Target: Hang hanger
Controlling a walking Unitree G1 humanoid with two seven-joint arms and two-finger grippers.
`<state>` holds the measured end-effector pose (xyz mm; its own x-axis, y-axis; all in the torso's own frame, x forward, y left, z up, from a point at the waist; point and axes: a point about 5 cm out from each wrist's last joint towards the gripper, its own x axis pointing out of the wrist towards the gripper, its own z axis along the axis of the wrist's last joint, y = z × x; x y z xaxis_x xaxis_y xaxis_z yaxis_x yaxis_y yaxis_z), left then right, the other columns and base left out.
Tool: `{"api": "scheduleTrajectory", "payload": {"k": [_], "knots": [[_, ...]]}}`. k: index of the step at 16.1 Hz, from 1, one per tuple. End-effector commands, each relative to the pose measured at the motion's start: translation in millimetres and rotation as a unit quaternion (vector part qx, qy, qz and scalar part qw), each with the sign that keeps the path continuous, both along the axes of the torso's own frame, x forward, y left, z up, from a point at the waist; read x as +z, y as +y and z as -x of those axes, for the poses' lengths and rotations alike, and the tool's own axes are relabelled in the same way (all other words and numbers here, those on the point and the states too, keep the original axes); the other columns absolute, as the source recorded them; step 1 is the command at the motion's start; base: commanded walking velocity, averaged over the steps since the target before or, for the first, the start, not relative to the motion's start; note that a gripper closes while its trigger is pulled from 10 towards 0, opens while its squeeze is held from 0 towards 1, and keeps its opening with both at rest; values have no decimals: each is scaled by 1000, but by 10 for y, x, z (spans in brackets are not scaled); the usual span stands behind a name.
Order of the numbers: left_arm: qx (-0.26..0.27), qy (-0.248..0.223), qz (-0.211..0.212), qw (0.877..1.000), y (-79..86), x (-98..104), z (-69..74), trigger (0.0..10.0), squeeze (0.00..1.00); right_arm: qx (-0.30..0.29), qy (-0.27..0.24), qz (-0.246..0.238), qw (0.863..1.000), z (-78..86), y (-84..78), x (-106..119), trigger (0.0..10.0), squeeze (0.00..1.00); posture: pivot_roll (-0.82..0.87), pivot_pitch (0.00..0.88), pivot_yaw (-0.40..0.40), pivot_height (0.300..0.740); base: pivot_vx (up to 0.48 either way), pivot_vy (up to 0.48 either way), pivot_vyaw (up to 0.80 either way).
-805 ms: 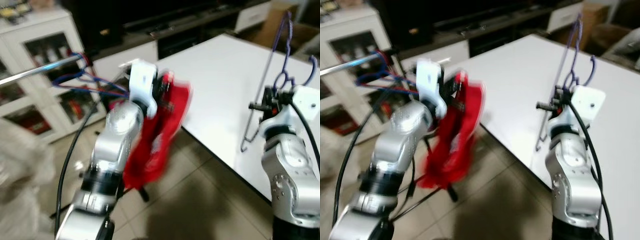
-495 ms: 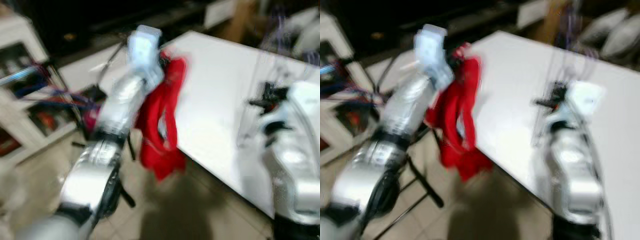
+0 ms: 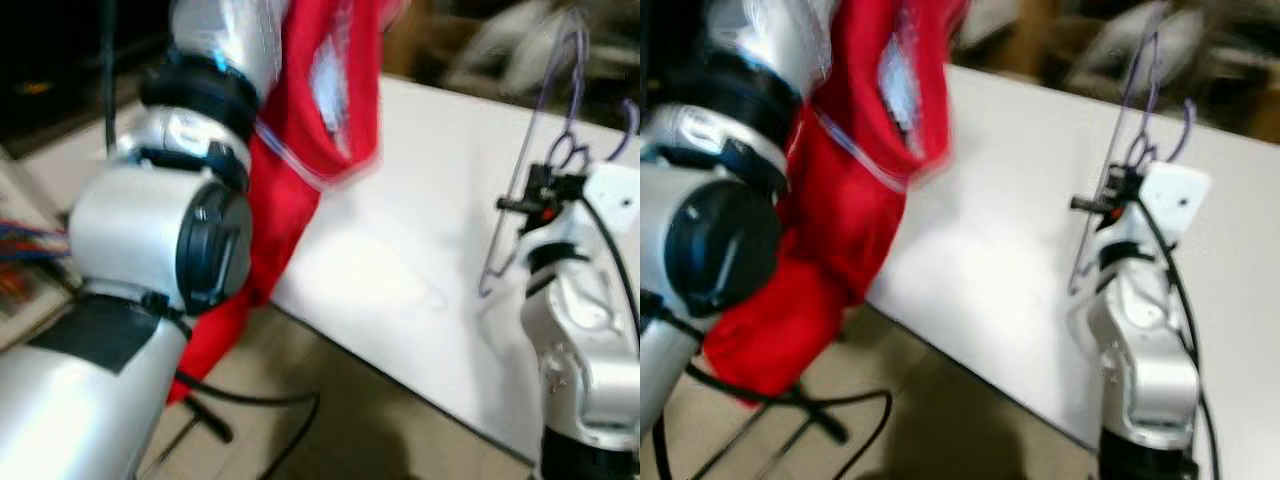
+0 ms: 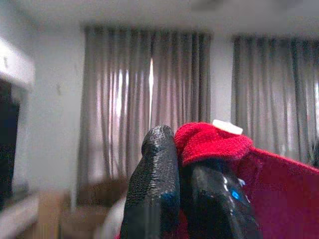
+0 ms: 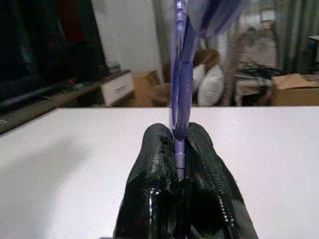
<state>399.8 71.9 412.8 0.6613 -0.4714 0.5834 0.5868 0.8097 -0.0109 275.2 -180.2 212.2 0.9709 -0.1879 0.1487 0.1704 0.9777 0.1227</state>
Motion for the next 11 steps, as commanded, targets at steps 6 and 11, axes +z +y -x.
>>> {"api": "scheduleTrajectory", "payload": {"k": [6,11], "knots": [[23,71,-75,994,-49,-600,-135,10000,0,23,1,7,1000,-20,66,9,10000,0,-31,0,62,740,0,0,-800],[59,74,-50,994,-66,-348,-131,10000,0,31,59,18,998,84,103,-206,10000,0,-76,0,122,740,199,0,-640]]}}
